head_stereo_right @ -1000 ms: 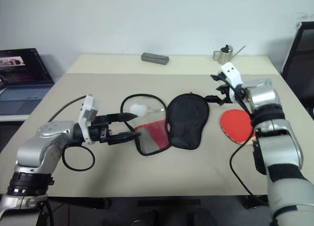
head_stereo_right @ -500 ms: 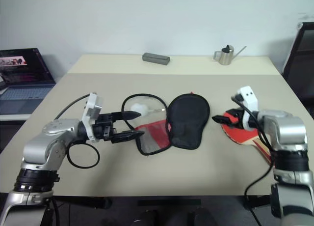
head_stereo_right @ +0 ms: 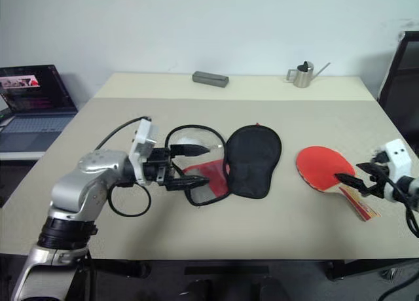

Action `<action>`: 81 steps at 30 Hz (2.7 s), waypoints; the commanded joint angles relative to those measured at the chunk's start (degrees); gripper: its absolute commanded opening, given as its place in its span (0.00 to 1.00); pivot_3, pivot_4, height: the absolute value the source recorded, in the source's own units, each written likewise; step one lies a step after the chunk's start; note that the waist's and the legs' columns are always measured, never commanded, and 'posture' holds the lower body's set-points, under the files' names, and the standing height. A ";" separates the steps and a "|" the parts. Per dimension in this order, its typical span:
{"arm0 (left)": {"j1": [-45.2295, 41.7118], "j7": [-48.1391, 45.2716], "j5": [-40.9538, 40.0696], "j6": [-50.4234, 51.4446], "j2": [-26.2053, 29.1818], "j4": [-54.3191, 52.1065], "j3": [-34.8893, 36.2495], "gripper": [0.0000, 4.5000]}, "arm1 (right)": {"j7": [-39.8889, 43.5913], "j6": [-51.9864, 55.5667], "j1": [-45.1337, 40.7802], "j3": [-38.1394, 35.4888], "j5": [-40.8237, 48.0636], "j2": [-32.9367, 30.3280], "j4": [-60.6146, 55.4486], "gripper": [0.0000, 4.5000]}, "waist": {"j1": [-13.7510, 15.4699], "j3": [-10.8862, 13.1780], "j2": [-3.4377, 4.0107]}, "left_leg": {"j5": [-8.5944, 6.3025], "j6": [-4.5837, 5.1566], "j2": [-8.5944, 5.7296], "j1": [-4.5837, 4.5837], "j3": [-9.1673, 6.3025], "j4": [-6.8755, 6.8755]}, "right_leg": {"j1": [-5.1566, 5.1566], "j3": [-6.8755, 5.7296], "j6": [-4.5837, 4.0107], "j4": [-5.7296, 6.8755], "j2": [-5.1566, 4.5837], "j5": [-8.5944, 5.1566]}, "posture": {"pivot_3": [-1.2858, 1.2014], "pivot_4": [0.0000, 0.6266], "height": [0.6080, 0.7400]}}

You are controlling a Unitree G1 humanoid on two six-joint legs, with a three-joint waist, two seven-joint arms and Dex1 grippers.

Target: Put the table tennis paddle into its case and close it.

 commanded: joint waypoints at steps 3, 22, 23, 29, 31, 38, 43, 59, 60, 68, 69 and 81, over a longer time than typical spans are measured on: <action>-3.91 1.17 1.36 -1.02 -1.95 -3.11 -2.12 1.00 | 2.66 -3.92 3.05 -0.36 0.72 -3.15 1.94 0.99 | -0.11 0.01 -0.01 | 0.00 0.00 0.01 0.05 -0.02 0.13 | 0.10 0.00 0.05 0.00 0.03 0.02 | 0.52 0.24 1.00; -3.44 1.64 2.14 -0.55 -2.13 -3.24 -1.75 1.00 | 1.81 -11.18 -3.39 10.89 -2.87 -1.06 13.77 0.99 | -0.10 0.02 -0.02 | 0.00 0.00 -0.03 0.04 -0.05 0.33 | 0.24 0.04 0.21 -0.09 0.02 0.11 | 0.52 0.24 1.00; -3.28 1.66 2.13 -0.55 -1.98 -3.31 -1.68 1.00 | 2.07 -11.41 -3.45 11.23 -2.96 -1.17 14.14 0.99 | -0.10 0.02 -0.02 | 0.00 0.00 -0.03 0.03 -0.05 0.33 | 0.24 0.04 0.21 -0.08 0.02 0.11 | 0.52 0.24 1.00; -3.17 2.12 1.89 -0.55 -1.60 -3.25 -1.50 1.00 | 2.63 -12.60 -2.66 12.78 -3.64 -1.52 14.86 0.99 | -0.11 0.02 -0.02 | 0.00 0.00 -0.03 0.04 -0.05 0.33 | 0.25 0.04 0.21 -0.08 0.02 0.11 | 0.52 0.24 1.00; -3.12 2.20 1.87 -0.56 -1.53 -3.25 -1.49 1.00 | 1.71 -12.45 -2.47 13.22 -4.11 -0.96 14.76 0.99 | -0.11 0.02 -0.02 | 0.00 0.00 -0.03 0.04 -0.05 0.33 | 0.25 0.04 0.21 -0.08 0.01 0.11 | 0.52 0.24 1.00; -3.19 2.29 1.80 -0.67 -1.62 -3.01 -1.38 1.00 | -0.14 -12.04 -2.51 14.19 -4.87 0.17 15.56 0.99 | -0.11 0.01 -0.04 | 0.00 0.00 -0.03 0.08 -0.05 0.35 | 0.30 0.04 0.23 -0.08 0.02 0.12 | 0.52 0.24 1.00; -2.94 2.28 1.67 -0.72 -1.58 -3.34 -1.24 1.00 | -2.98 -11.19 -4.36 15.11 -6.15 1.59 17.38 0.91 | -0.24 0.02 -0.10 | 0.00 0.00 -0.02 0.13 -0.03 0.42 | 0.36 0.07 0.29 -0.08 0.02 0.17 | 0.52 0.24 1.00; 0.31 4.63 1.82 -0.91 1.62 -3.32 3.05 1.00 | -13.56 -1.96 -7.19 12.08 -5.88 4.38 10.04 0.25 | -0.28 -0.14 -0.47 | 0.07 0.10 0.00 0.19 0.18 0.49 | 0.38 0.33 0.32 -0.17 0.02 0.42 | 0.52 0.24 1.00; 0.56 4.78 1.82 -1.11 2.04 -3.04 3.65 1.00 | -14.18 -0.44 -7.50 11.57 -5.34 4.56 7.80 0.25 | -0.28 -0.13 -0.47 | 0.10 0.15 -0.01 0.18 0.27 0.49 | 0.33 0.45 0.26 -0.17 0.02 0.42 | 0.52 0.24 1.00; 2.79 5.15 2.42 -2.76 5.42 0.25 8.89 1.00 | -18.88 10.04 -12.09 10.13 -0.62 6.84 -7.33 0.25 | -0.38 -0.05 -0.38 | 0.10 0.19 -0.01 -0.09 1.00 0.32 | -0.38 1.23 0.59 -0.14 0.03 0.62 | 0.52 0.24 1.00; 3.17 5.32 2.42 -2.97 5.73 0.46 9.48 1.00 | -19.51 11.26 -12.76 10.13 -0.02 7.26 -9.04 0.25 | -0.34 -0.05 -0.38 | 0.10 0.20 0.00 -0.14 1.00 0.30 | -0.44 1.22 0.59 -0.14 0.03 0.62 | 0.52 0.24 1.00; 6.12 7.66 2.27 -4.21 7.51 0.75 13.56 1.00 | -28.16 25.02 -18.34 16.16 4.60 18.55 -24.24 0.25 | -0.24 -0.01 -0.38 | 0.08 0.23 0.07 -0.25 0.99 0.22 | -0.54 1.20 0.56 -0.24 0.07 0.61 | 0.52 0.24 1.00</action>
